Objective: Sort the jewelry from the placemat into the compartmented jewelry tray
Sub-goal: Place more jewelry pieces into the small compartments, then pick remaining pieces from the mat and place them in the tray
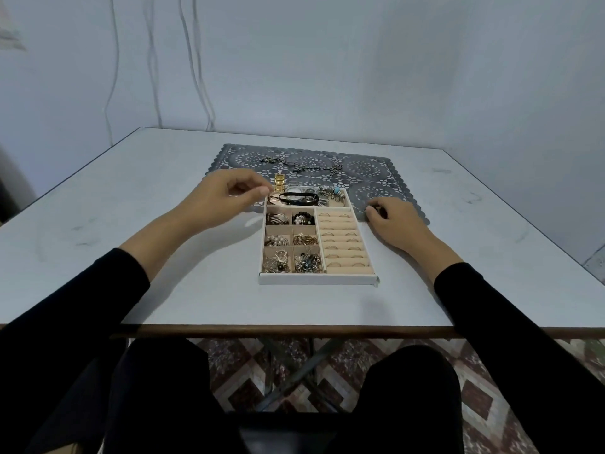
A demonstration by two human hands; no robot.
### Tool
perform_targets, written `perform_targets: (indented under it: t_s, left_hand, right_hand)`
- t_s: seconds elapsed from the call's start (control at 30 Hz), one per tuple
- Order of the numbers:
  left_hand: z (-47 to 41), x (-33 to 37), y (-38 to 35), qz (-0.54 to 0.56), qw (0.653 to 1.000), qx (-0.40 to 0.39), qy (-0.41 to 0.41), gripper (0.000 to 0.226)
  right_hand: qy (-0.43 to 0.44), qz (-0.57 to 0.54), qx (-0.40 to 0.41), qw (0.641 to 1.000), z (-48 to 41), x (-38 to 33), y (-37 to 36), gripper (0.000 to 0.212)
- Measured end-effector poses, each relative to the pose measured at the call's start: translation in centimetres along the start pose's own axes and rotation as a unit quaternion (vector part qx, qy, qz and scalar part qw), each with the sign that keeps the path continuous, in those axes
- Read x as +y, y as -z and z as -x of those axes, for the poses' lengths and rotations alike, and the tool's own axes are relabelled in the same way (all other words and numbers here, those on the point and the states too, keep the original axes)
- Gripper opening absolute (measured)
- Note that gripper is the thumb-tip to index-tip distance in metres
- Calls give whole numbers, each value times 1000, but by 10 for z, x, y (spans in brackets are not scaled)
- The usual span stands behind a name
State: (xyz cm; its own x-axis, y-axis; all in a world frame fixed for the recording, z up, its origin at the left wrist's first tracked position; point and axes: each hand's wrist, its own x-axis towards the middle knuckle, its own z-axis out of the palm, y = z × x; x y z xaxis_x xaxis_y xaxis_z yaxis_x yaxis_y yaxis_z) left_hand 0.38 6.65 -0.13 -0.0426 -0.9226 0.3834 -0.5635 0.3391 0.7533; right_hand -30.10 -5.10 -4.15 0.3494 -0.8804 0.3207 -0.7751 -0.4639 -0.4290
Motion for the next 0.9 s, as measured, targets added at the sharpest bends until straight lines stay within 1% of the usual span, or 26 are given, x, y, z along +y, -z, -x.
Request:
perform_targets:
  t_s: [0.1,0.17,0.23,0.27,0.33,0.5,0.7,0.9]
  left_hand:
    - [-14,-18,2,-51,997,55,22,13]
    - [-23,-27,1,-84,993,73,27,15]
    - [-32,-34,-1,-80,993,75,49,18]
    - [-36,-38,-2,-93,991,72,58,20]
    - [-48,-47,-2,-155,984,61,59,24]
    - [-79,-66,-7,-245,967,11,72,37]
    - [-111,-89,-11,-280,957,-46,64,44]
    - [-137,-98,-15,-249,965,-75,40,42]
  right_hand:
    - [-28,-13,28,999,-10,1,4,28]
    - [-34,-28,32,999,-19,4,3,28]
    - [-38,-32,26,998,-27,6,2,33]
    - [-37,-29,22,999,-32,6,1,35]
    - [-27,-20,9,999,-42,6,-2,38]
    - [-6,-11,-26,1000,-72,5,-15,38]
    - [26,-22,-52,998,-106,-1,-28,36]
    - [62,-15,-55,996,-134,-1,-41,32]
